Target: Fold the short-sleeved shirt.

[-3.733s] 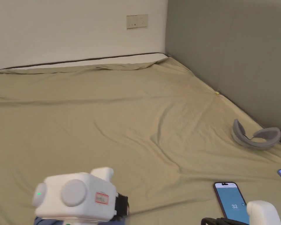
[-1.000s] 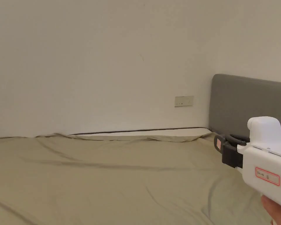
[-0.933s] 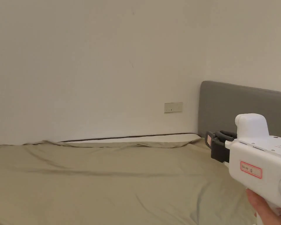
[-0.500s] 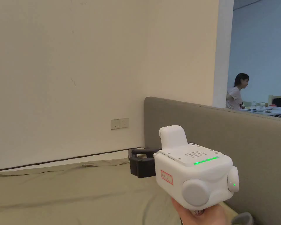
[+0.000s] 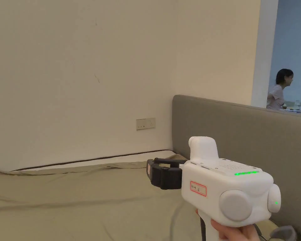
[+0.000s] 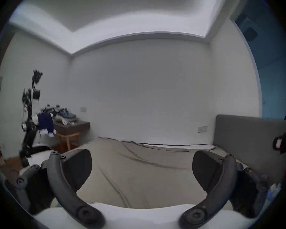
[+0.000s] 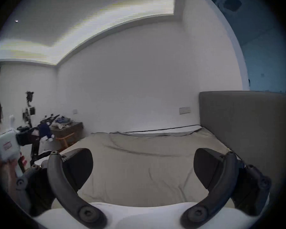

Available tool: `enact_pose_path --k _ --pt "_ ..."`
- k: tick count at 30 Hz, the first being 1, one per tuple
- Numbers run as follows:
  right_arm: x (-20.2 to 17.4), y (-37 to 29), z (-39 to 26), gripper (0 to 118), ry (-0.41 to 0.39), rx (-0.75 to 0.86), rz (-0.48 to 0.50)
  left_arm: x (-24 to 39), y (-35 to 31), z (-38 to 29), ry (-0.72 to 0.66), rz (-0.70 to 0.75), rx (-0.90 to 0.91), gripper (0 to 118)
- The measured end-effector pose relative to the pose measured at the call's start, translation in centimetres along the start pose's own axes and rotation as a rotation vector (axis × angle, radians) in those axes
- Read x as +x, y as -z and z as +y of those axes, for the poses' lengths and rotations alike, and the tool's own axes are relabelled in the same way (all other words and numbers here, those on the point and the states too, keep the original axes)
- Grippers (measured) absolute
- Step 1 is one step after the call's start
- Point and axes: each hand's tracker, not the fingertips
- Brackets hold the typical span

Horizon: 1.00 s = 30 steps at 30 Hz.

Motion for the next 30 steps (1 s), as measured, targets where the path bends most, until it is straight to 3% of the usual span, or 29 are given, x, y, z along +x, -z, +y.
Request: enact_pose_path --k 4,6,11,17,21,26,30 --pt "-1.1 1.5 -0.9 118 -0.131 0.057 -0.176 -0.4 0.5 0.0 0.007 0.048 -0.011 118" --pt "-1.4 1.7 -2.0 118 -0.156 0.123 -0.208 -0.5 0.7 0.1 0.008 0.059 -0.011 118" --pt "-1.6 0.3 -1.4 118 -0.088 0.128 -0.126 -0.7 1.3 0.2 0.025 0.095 -0.030 118" --pt "-2.5 -0.5 -0.4 118 -0.149 0.116 -0.116 0.0 1.4 0.1 0.048 0.108 -0.013 118" --pt "-1.9 -0.4 0.0 118 -0.125 0.120 -0.041 0.2 1.4 0.4 0.047 0.097 0.002 118" --pt "-1.8 -1.0 0.7 118 -0.072 0.144 -0.137 -0.1 1.4 0.8 0.037 0.068 -0.004 118" --pt "-1.2 -1.0 1.2 118 -0.036 0.178 -0.126 -0.3 1.2 1.0 0.037 0.079 -0.007 118"
